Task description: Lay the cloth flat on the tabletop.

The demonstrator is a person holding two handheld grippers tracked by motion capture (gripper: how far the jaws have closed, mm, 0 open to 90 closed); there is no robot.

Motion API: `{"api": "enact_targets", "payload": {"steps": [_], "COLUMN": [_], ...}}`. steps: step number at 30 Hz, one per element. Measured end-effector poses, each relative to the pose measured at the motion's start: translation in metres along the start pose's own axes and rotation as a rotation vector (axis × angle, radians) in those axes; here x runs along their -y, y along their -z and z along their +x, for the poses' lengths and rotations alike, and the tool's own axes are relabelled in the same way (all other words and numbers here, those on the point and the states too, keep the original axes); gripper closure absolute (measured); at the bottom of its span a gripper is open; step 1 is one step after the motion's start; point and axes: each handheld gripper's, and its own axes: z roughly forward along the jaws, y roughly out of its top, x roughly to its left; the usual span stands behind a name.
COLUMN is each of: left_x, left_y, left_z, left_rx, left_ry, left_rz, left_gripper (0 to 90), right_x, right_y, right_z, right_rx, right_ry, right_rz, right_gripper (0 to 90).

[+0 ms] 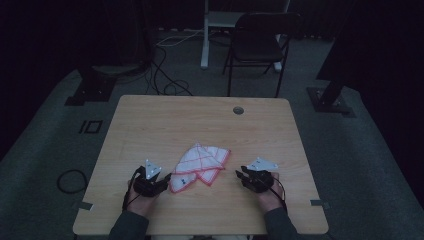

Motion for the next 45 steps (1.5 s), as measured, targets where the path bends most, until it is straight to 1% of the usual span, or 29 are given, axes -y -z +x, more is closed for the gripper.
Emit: {"api": "enact_targets", "payload": {"steps": [4,5,6,10,11,12,13,15,19,22,26,27,28,29,32,33,39,40,41,42,45], "left_x": [-0.005,-0.007,-0.008,-0.018,-0.024,-0.024,-0.028,-0.033,-0.043,-0.049,-0.057,-0.057,-0.06,-0.06,-0.066,-0.067,-0.079,-0.081,-0.084,-0.084,-0.088], "left_y": [0.0,-0.001,-0.002,-0.006,-0.01,-0.01,-0.012,-0.015,-0.021,-0.024,-0.031,-0.031,-0.033,-0.033,-0.037,-0.038,-0.044,-0.045,-0.048,-0.048,-0.051], "left_z": [-0.003,-0.005,-0.006,-0.017,-0.024,-0.024,-0.027,-0.032,-0.042,-0.048,-0.057,-0.057,-0.061,-0.061,-0.068,-0.071,-0.085,-0.087,-0.091,-0.091,-0.098], "left_rx": [0.013,0.02,0.023,0.049,0.061,0.061,0.068,0.077,0.097,0.109,0.128,0.128,0.134,0.134,0.142,0.147,0.167,0.17,0.173,0.173,0.183], "left_ry": [-0.014,-0.027,-0.033,-0.086,-0.113,-0.113,-0.126,-0.144,-0.195,-0.221,-0.252,-0.252,-0.268,-0.268,-0.3,-0.303,-0.354,-0.357,-0.374,-0.374,-0.391], "left_rz": [-0.002,-0.003,-0.006,-0.012,-0.014,-0.014,-0.017,-0.02,-0.026,-0.025,-0.028,-0.028,-0.031,-0.031,-0.029,-0.033,-0.04,-0.043,-0.044,-0.044,-0.045], "left_gripper": [53.4,53.4,53.4,53.4,53.4,53.3,53.4,53.4,53.4,53.3,53.3,53.3,53.3,53.3,53.3,53.3,53.1,53.1,52.9,52.8,52.8], "right_x": [-0.002,-0.004,-0.004,-0.007,-0.008,-0.008,-0.008,-0.007,-0.006,-0.005,-0.002,-0.002,-0.001,-0.001,0.001,0.002,0.007,0.007,0.008,0.008,0.009], "right_y": [-0.005,-0.008,-0.008,-0.011,-0.011,-0.011,-0.011,-0.011,-0.01,-0.009,-0.009,-0.009,-0.009,-0.009,-0.008,-0.008,-0.005,-0.005,-0.004,-0.004,-0.004], "right_z": [0.004,0.007,0.007,0.011,0.012,0.012,0.013,0.012,0.01,0.01,0.009,0.009,0.009,0.009,0.008,0.008,0.005,0.005,0.005,0.005,0.004], "right_rx": [-0.013,-0.015,-0.015,-0.02,-0.023,-0.023,-0.024,-0.023,-0.021,-0.021,-0.018,-0.017,-0.017,-0.017,-0.017,-0.017,-0.015,-0.015,-0.015,-0.015,-0.016], "right_ry": [0.011,0.021,0.021,0.03,0.032,0.032,0.035,0.032,0.028,0.025,0.024,0.023,0.022,0.022,0.016,0.014,0.005,0.005,0.002,0.002,0.002], "right_rz": [0.007,0.012,0.012,0.009,0.011,0.011,0.01,0.009,0.009,0.009,0.014,0.017,0.02,0.02,0.023,0.024,0.03,0.03,0.032,0.032,0.034], "right_gripper": [69.5,69.7,69.7,70.7,71.2,71.2,71.5,71.5,71.6,71.5,71.1,70.9,70.6,70.6,69.8,69.6,68.4,68.4,67.9,67.9,67.6]}}
